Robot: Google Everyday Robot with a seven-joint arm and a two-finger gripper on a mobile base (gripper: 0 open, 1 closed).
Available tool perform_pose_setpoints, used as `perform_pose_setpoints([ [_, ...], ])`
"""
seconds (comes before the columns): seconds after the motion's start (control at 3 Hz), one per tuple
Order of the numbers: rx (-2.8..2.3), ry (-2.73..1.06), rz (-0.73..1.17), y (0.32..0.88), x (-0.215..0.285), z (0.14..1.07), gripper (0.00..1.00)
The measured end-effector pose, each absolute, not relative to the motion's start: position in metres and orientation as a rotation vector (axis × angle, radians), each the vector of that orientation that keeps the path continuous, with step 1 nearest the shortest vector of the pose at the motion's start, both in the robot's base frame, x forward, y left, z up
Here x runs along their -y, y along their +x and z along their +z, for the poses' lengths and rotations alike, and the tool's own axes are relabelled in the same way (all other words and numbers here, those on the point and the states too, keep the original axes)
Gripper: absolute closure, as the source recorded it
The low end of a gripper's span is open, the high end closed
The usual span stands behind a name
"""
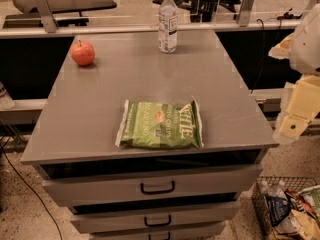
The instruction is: Pick green jalapeno chip bag
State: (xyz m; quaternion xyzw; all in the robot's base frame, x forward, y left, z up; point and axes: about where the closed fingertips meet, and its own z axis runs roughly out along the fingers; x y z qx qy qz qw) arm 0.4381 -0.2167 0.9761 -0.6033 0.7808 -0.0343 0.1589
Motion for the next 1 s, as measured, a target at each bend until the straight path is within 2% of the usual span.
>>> perform_pose_setpoints([
  [0.33,-2.232,-1.725,-0.098,0.438,0.217,0.976,0.00],
  [0.67,-2.192,-1.735,-0.022,0.442,0.200,0.965,0.00],
  [1.0,-2.117,-1.758,0.159,0.454,0.149,0.926,0.00],
])
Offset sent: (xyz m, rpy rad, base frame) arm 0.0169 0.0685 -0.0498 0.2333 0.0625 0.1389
